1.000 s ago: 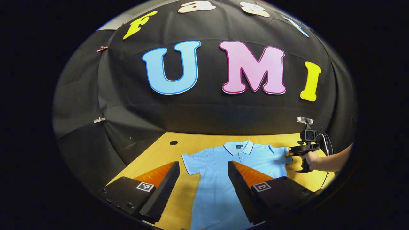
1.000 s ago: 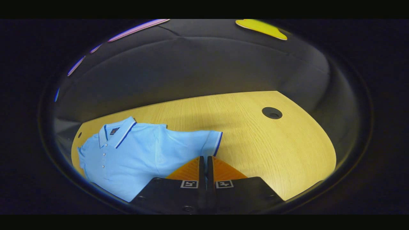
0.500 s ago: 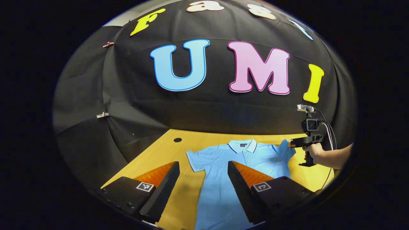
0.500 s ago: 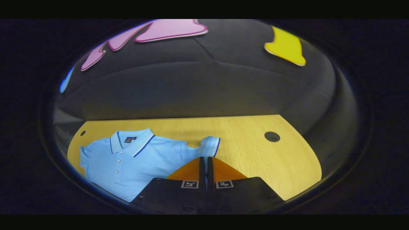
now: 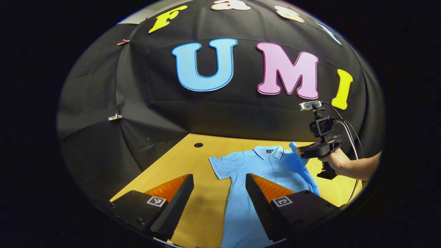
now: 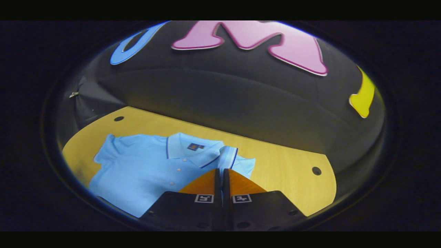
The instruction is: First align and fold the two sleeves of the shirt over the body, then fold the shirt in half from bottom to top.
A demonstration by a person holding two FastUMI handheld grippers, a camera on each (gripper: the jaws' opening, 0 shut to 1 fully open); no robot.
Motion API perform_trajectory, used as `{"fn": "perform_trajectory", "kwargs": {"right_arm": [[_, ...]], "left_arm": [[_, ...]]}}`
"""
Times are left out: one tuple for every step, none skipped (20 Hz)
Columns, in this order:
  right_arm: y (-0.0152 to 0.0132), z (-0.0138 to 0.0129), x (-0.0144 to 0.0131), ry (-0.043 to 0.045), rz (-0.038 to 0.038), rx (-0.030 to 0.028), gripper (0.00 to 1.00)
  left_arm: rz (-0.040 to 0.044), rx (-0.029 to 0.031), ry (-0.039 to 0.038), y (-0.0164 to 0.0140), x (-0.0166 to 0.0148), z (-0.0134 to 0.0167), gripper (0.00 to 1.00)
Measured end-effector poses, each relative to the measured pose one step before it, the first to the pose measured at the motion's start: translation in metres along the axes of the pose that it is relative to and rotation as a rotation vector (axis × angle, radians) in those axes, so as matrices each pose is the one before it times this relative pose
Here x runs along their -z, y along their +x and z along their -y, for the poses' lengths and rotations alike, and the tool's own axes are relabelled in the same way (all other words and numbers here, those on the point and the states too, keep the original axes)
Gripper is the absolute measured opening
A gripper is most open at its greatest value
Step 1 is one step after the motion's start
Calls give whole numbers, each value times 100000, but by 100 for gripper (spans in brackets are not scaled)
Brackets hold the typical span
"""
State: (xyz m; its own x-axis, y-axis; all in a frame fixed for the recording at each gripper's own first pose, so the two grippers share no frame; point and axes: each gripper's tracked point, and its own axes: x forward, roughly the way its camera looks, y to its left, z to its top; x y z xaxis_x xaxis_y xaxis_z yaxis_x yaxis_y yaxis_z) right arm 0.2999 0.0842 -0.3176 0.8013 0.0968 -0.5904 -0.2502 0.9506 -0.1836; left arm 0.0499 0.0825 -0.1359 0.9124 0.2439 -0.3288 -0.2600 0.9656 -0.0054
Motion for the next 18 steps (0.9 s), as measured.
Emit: {"fn": "perform_trajectory", "kwargs": {"right_arm": [[-294, -1780, -98, -587, 587, -3453, 0], [-125, -1666, -20, 77, 424, -3757, 13], [-285, -1924, -29, 940, 558, -5005, 18], [-422, -1902, 206, 934, 324, -3189, 22], [-524, -1227, 76, 436, 694, -1049, 30], [-553, -579, 300, 644, 883, -834, 48], [-580, -116, 332, 403, 606, 195, 65], [-706, 116, 233, 588, 227, 112, 84], [-1018, 507, 149, 542, 16, 1225, 94], [-599, 702, 404, 646, 292, 1027, 97], [-788, 664, 215, 354, -87, 1279, 96], [-939, 745, 203, 463, 40, 1500, 99], [-1063, 833, 112, 785, 493, 1605, 100], [-1073, 907, 143, 924, 506, 1279, 100], [-1081, 890, 250, 937, 502, 1614, 99], [-1034, 902, 146, 787, 521, 1396, 98], [-977, 850, 311, 575, 196, 1162, 98], [-897, 874, 464, 244, -609, 998, 98]], "left_arm": [[139, 40, -432, 146, 7, -321, 96], [72, 114, -559, 271, 158, -168, 96], [-294, 789, -387, 309, 62, -56, 96], [-292, 1182, 216, 349, 183, 118, 96], [-59, 867, 600, 300, 31, 69, 96], [209, 992, 602, 416, 20, 119, 96], [395, 1436, 238, 404, -75, 215, 96], [322, 1498, -116, 607, -33, 245, 96], [323, 1387, -404, 640, -131, 200, 96], [321, 1292, -567, 773, -2, 251, 96], [-288, 1138, -878, 887, 5, 180, 96], [-328, 887, -1208, 993, 47, -45, 96], [-204, 1056, -1311, 1172, -75, 37, 96], [-446, 1215, -1133, 1189, 167, 99, 96], [-698, 159, -889, 1321, 131, -198, 96], [-1268, -670, -717, 1432, 365, -485, 97], [-1620, -1136, -526, 1610, 440, -532, 97], [-2593, -1472, -314, 1516, 701, -512, 97]]}}
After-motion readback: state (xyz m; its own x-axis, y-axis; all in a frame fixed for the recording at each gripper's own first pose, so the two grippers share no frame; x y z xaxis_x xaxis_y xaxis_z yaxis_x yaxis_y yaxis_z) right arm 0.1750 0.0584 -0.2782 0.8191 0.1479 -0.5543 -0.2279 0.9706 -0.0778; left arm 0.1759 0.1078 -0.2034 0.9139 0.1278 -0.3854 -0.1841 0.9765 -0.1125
